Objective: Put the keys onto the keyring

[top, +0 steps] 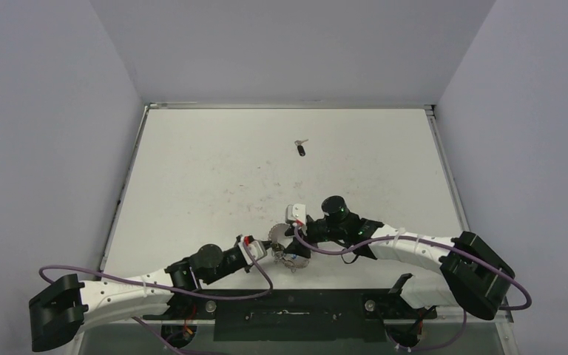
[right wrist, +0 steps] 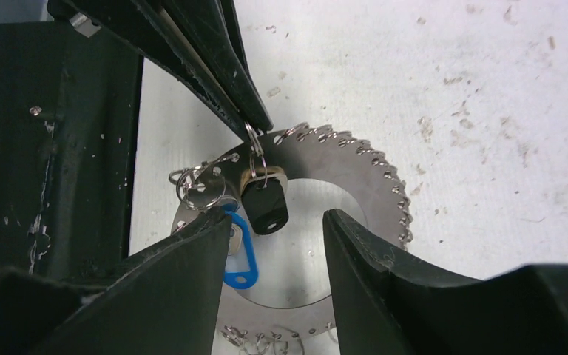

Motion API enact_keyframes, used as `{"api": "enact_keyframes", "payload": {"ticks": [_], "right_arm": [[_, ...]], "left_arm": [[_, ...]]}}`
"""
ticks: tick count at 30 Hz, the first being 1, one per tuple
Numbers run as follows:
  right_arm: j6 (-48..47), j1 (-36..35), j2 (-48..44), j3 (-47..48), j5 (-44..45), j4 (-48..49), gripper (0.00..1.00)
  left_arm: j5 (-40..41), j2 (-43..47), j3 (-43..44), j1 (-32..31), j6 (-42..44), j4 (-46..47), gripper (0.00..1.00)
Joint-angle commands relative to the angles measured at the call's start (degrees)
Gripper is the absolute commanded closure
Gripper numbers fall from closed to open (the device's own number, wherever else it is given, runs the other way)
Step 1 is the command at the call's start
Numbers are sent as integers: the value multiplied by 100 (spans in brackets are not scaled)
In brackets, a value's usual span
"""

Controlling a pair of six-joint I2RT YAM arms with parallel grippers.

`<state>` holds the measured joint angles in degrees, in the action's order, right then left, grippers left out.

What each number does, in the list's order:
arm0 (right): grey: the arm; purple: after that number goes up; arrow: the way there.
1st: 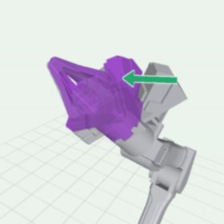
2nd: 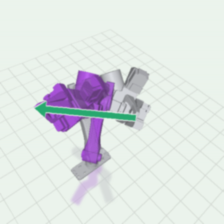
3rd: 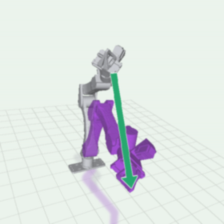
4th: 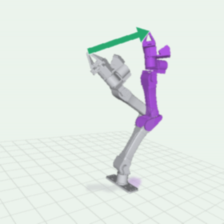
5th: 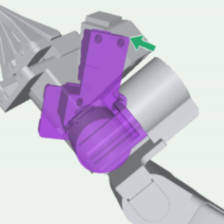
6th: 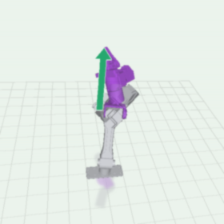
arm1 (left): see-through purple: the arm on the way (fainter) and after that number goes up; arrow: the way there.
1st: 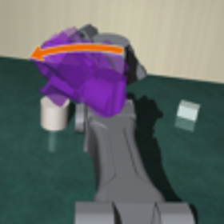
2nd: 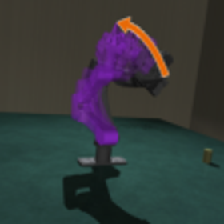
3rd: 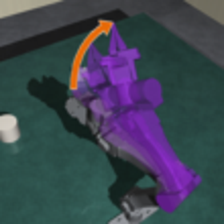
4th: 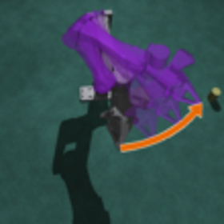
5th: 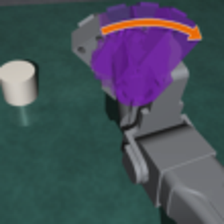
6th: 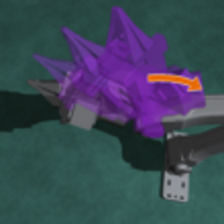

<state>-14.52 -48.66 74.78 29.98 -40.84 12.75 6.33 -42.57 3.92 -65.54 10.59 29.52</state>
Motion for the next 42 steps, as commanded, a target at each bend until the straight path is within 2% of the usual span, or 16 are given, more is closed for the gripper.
{"api": "enact_keyframes", "payload": {"ticks": [1, 5, 11, 16, 28, 33, 36, 39, 42], "right_arm": [[-277, 43, -280, -80, -152, 887, 50], [-325, 41, -136, -35, -590, 1147, 56], [-418, 41, 277, 128, -1021, 1340, 72], [-606, 41, 587, 243, -1394, 1181, 72], [-315, 24, 739, 242, -1329, 1616, 72], [-289, 8, 904, 304, -1356, 1606, 83], [-309, 5, 935, 369, -1410, 1507, 99], [-339, 4, 901, 503, -1296, 1158, 100], [-466, 1, 884, 782, -1117, 413, 100]], "left_arm": [[-218, 113, 41, 5, 16, 516, 100], [-301, 100, 48, -2, 30, 524, 100], [-329, 77, 48, -3, 42, 540, 100], [-323, 68, 47, -3, 54, 546, 100], [-350, -23, 41, -3, 38, 658, 100], [-351, -16, 41, -3, 34, 678, 100], [-356, -4, 43, -3, 39, 663, 100], [-358, 30, 31, -3, 24, 598, 100], [-348, 107, -5, -3, -14, 508, 100]]}}
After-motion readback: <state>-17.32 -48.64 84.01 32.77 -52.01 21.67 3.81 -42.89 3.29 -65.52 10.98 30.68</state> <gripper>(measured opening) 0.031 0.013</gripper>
